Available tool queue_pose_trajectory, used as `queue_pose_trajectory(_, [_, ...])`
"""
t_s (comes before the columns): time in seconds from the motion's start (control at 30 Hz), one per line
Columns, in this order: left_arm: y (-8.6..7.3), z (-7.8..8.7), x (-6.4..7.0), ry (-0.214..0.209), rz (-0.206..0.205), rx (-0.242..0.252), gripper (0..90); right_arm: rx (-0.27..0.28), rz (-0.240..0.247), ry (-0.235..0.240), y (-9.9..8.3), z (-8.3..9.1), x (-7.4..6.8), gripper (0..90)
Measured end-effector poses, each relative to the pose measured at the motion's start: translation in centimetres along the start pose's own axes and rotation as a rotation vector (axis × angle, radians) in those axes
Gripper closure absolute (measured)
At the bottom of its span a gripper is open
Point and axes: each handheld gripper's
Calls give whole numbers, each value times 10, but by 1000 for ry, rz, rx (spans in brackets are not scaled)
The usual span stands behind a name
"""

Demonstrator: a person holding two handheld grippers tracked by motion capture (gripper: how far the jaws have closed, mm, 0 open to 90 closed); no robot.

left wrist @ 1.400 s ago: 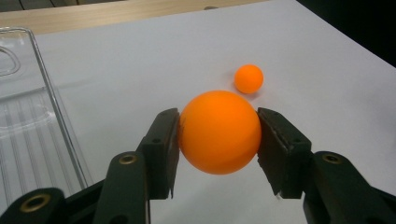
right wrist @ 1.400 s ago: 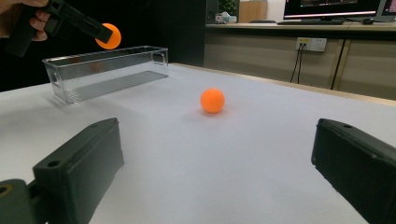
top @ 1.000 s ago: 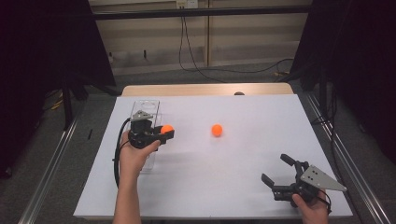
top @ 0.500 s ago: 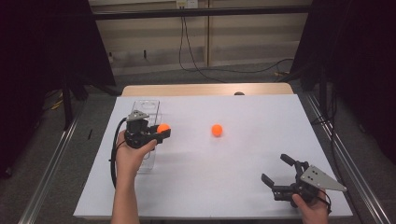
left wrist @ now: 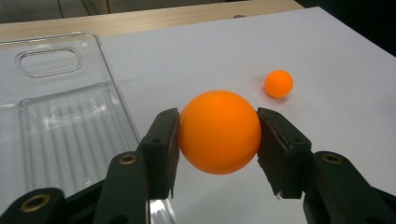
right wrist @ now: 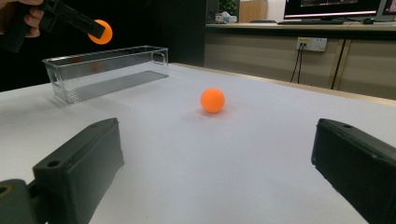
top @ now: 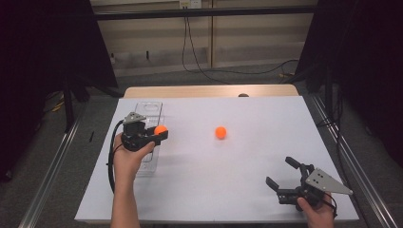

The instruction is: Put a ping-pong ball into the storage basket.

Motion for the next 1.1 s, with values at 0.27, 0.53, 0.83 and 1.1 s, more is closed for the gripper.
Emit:
queue_pose_trajectory(0.27, [-3, 3, -7, 22, 10, -4, 509, -1, -1, -1, 0, 0, 0, 18])
queue_pose_trajectory(0.53, [-5, 6, -10, 47, 8, 3, 509, 0, 1, 0, 0, 0, 0, 18])
queue_pose_trajectory(0.83, [-8, 9, -16, 67, 12, 10, 509, 0, 0, 0, 0, 0, 0, 18])
queue_pose_trajectory(1.1, [-10, 11, -20, 86, 20, 17, 509, 0, 0, 1, 0, 0, 0, 18])
Point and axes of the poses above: each handheld gripper's, and its own axes: z roughly backward along the jaws, y roughly out of its top, x roughly to its right, and after that the axes turned 10 degrees about -y, right-handed
